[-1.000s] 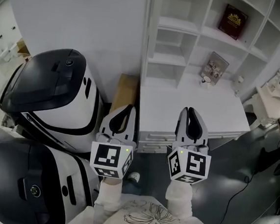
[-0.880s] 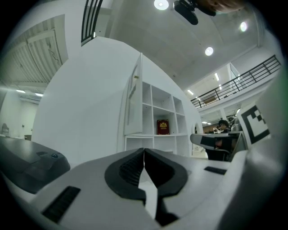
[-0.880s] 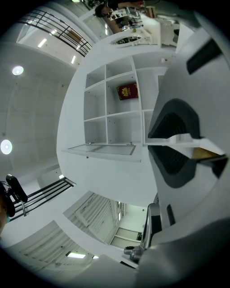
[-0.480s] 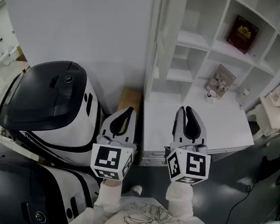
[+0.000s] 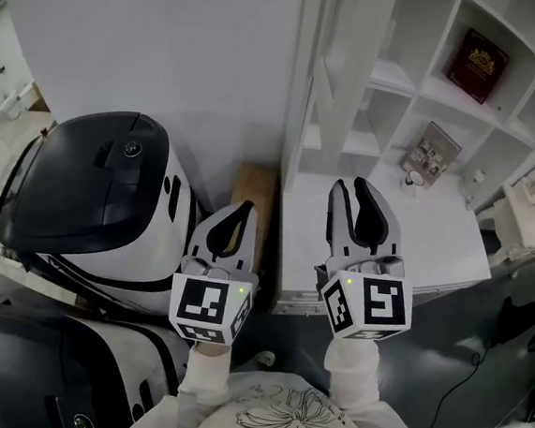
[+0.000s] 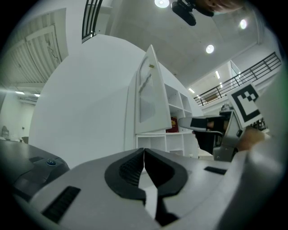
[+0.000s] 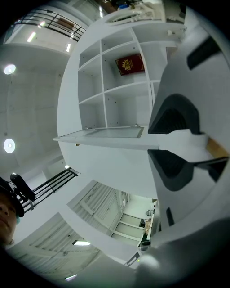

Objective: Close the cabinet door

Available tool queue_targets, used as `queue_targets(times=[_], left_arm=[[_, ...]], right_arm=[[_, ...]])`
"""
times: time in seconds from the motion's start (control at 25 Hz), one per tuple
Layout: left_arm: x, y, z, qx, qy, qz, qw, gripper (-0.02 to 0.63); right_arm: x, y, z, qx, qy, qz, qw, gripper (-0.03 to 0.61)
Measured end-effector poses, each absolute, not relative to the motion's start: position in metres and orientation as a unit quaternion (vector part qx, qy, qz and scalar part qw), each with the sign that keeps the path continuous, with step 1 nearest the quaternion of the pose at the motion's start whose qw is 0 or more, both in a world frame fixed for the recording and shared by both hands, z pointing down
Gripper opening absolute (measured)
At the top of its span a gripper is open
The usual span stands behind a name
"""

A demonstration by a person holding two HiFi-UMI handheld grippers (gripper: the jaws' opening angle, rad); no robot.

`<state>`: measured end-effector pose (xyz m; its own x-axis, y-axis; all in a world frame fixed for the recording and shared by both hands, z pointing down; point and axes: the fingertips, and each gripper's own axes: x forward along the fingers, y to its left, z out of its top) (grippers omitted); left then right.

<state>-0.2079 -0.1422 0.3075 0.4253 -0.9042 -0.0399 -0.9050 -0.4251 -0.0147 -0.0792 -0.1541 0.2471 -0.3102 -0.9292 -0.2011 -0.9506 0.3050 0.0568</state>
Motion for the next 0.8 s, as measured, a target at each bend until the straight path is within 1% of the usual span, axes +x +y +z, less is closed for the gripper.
queue_targets(times=[0.8], left_arm=[[-0.214,-0.163,0.316,-0.837,0.548,0.010,0.002,0.005]], right_arm=[[-0.103,-0.189,0.235,-0.558,0.823,0.093,0.054,0.095]])
